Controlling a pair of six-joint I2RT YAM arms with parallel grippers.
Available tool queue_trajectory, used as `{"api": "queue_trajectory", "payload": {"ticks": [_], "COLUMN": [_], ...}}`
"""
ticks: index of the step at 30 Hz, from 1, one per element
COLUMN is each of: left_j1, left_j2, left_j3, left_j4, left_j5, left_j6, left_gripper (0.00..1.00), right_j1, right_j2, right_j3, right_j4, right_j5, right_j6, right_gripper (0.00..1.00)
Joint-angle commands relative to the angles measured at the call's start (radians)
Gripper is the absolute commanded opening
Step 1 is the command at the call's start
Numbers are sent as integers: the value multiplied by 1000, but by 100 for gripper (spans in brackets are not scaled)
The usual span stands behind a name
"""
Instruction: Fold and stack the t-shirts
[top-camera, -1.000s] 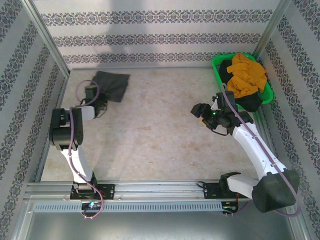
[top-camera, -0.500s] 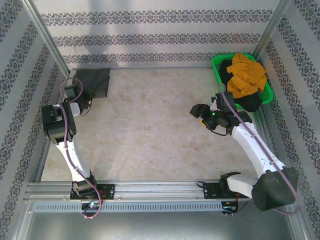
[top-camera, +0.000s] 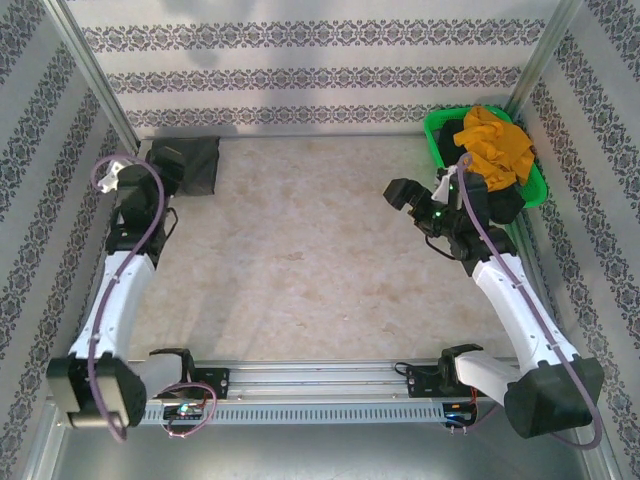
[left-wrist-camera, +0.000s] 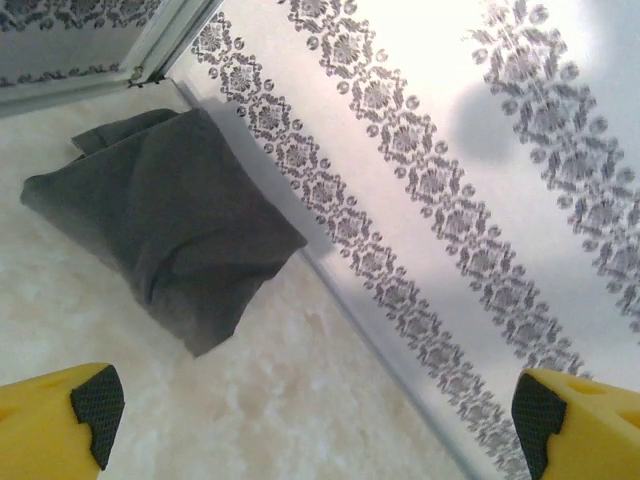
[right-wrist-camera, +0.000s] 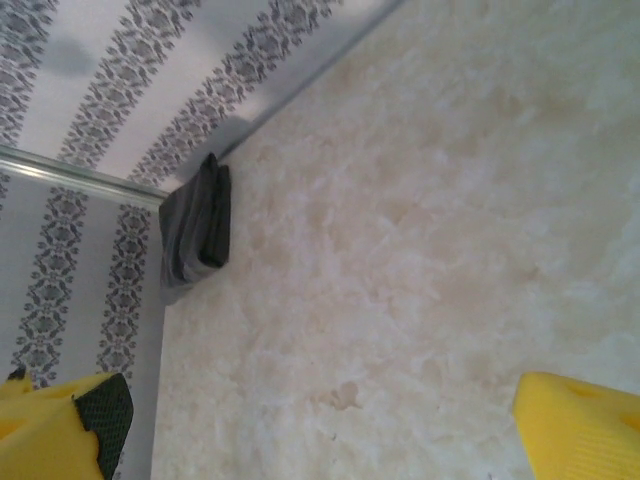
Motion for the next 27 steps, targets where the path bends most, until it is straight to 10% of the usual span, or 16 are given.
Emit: {"api": "queue_trajectory", "payload": {"ticks": [1,11,21,27], "left_j1": [-112,-154,-81,-23], "left_j2": [-15,-408,184,374], "left_j3": [2,-712,-725,-627], "left_j4": [-329,340,996,1014], "left_j5": [-319,-226,-122,44], "left_j6": [174,764,795,840], "left_gripper": [100,100,100,100], "right_j1": [-11,-14,-63,-117], "right_j2": [-33,-227,35,230], "right_j3": [84,-471,-656,-595], "right_j4": [-74,355,787,1023], "right_j5": [151,721,608,480], "right_j6": [-101,-573,-678,-739], "right_gripper": [98,98,98,98]}}
